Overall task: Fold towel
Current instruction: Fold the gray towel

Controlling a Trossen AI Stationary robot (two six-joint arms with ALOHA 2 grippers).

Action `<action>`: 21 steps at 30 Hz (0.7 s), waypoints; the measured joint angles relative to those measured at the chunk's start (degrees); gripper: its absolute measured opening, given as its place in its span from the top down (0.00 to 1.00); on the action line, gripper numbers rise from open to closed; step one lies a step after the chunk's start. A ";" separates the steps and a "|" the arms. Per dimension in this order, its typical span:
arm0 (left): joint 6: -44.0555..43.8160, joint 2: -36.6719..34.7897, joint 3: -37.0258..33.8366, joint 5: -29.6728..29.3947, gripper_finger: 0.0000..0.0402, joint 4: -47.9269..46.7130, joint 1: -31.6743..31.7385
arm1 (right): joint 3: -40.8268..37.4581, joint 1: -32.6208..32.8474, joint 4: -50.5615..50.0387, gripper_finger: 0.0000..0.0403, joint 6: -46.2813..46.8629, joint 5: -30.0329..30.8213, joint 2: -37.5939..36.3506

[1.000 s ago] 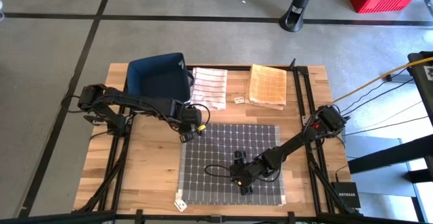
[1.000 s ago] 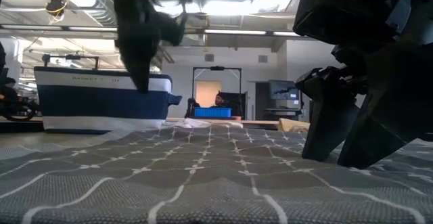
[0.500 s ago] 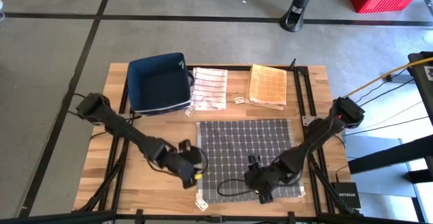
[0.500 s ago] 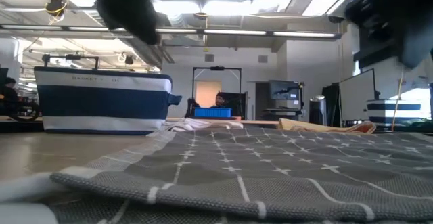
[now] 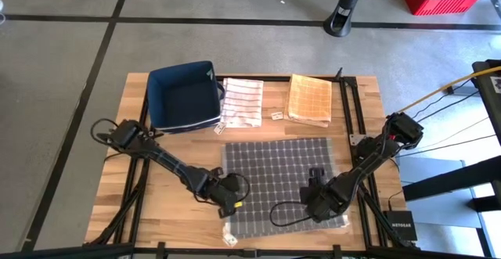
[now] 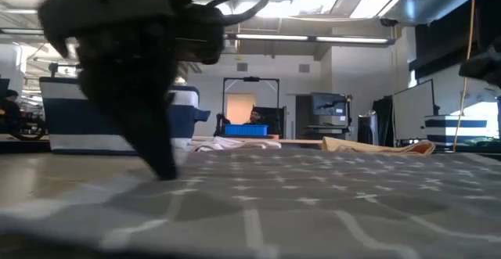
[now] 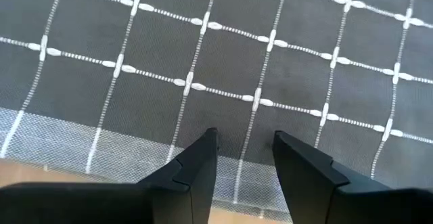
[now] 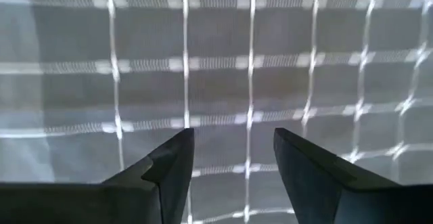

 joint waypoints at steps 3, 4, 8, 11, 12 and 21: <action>-2.75 -1.20 -0.12 1.53 0.65 -4.98 -2.15 | -1.21 -0.02 4.48 0.49 0.17 0.16 -0.01; -3.57 -1.59 -0.14 2.05 0.65 -6.06 -2.94 | -1.22 -0.02 5.34 0.49 0.17 0.24 -0.02; -5.21 -3.77 -0.44 3.49 0.65 -8.38 -5.43 | 1.26 -0.05 2.94 0.49 -1.42 0.09 -0.02; -7.00 -6.67 -0.44 3.28 0.65 -8.37 -6.35 | 5.07 -0.41 -4.03 0.49 -4.54 0.25 -0.04; -7.32 -7.58 -0.37 2.78 0.65 -8.15 -6.70 | 5.97 -0.51 -5.65 0.49 -5.89 0.94 -0.13; -8.56 -9.13 -0.37 -2.58 0.65 -8.63 -10.01 | 0.15 -10.86 -5.39 0.49 -16.53 -0.07 -7.27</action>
